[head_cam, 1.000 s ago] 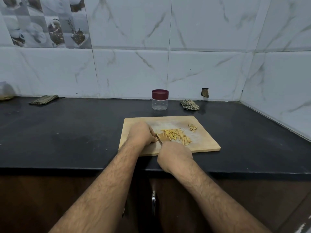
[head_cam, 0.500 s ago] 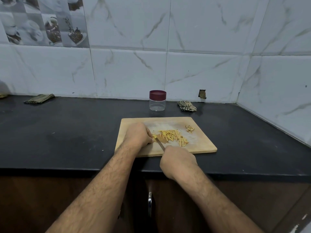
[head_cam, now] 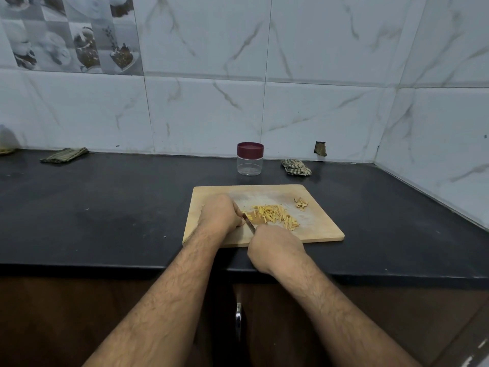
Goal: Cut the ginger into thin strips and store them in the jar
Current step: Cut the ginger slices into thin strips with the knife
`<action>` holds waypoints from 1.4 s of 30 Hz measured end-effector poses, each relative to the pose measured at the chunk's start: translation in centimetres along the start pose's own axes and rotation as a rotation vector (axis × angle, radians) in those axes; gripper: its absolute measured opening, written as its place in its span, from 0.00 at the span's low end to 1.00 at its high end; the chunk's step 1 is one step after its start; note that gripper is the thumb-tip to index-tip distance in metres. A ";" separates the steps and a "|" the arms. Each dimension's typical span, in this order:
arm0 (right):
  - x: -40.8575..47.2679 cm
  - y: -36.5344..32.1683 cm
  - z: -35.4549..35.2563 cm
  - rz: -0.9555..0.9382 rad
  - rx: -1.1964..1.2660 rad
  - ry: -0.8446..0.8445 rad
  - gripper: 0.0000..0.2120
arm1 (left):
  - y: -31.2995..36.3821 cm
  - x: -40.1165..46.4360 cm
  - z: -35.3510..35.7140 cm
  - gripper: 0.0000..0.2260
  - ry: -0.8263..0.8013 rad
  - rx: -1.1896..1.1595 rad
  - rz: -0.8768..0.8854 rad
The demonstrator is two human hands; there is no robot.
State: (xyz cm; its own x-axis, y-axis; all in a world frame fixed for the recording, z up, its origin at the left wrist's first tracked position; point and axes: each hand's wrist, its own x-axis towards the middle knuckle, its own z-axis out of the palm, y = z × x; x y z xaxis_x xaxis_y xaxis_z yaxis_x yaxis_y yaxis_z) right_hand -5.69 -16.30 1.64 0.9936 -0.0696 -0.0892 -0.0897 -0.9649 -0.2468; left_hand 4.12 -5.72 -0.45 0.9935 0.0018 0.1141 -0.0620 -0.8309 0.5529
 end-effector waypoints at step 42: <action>-1.0 0.9 -0.2 -0.062 -0.060 0.026 0.12 | -1.3 -2.5 0.1 0.11 0.269 -0.142 0.108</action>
State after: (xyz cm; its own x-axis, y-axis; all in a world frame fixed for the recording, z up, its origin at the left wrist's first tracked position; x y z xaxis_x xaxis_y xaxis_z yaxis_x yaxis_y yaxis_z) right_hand -6.72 -17.11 1.72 0.9986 -0.0156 -0.0499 -0.0250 -0.9809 -0.1931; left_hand 1.76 -4.67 -1.52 0.9205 0.0809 0.3823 -0.1973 -0.7484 0.6333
